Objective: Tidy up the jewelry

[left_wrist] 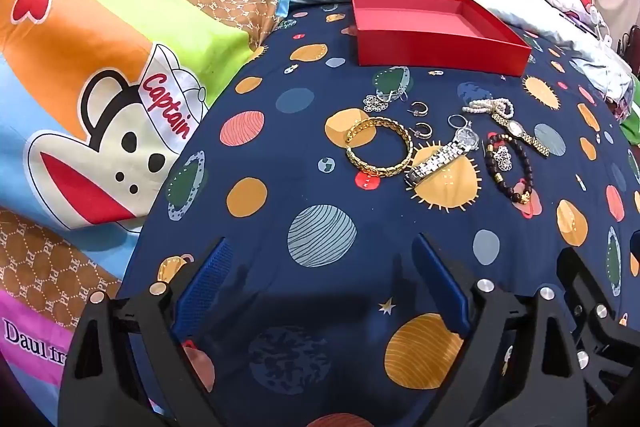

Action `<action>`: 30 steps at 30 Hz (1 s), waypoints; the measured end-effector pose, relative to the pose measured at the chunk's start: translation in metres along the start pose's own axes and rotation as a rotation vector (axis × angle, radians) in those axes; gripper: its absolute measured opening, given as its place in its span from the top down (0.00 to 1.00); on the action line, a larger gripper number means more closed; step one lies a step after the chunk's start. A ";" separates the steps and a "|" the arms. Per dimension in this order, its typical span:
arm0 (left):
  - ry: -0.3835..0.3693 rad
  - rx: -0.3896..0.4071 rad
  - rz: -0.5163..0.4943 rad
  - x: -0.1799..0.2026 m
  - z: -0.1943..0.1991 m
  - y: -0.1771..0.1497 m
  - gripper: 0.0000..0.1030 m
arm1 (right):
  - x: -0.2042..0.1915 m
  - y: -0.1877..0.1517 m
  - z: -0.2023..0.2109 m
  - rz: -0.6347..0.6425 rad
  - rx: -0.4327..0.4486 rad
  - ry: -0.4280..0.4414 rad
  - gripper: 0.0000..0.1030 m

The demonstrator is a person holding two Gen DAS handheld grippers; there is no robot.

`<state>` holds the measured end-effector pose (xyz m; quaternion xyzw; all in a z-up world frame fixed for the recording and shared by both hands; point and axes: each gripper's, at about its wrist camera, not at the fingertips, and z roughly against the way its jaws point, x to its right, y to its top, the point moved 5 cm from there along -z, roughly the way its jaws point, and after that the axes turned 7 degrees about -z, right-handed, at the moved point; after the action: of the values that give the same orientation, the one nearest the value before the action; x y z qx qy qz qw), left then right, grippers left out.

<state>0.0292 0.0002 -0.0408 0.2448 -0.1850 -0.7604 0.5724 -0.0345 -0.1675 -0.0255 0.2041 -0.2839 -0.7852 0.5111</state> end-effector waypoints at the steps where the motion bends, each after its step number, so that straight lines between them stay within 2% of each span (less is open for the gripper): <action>1: 0.005 0.002 -0.007 0.000 0.000 0.000 0.14 | 0.000 0.000 0.000 0.000 -0.001 0.000 0.05; 5: 0.001 0.004 -0.016 0.002 0.002 0.000 0.17 | 0.003 -0.002 -0.002 -0.003 -0.002 0.003 0.05; 30: -0.006 0.002 -0.021 0.006 0.000 0.000 0.17 | 0.005 -0.004 -0.003 -0.009 -0.003 0.008 0.05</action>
<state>0.0281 -0.0053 -0.0412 0.2450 -0.1849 -0.7669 0.5636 -0.0381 -0.1718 -0.0306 0.2076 -0.2798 -0.7873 0.5087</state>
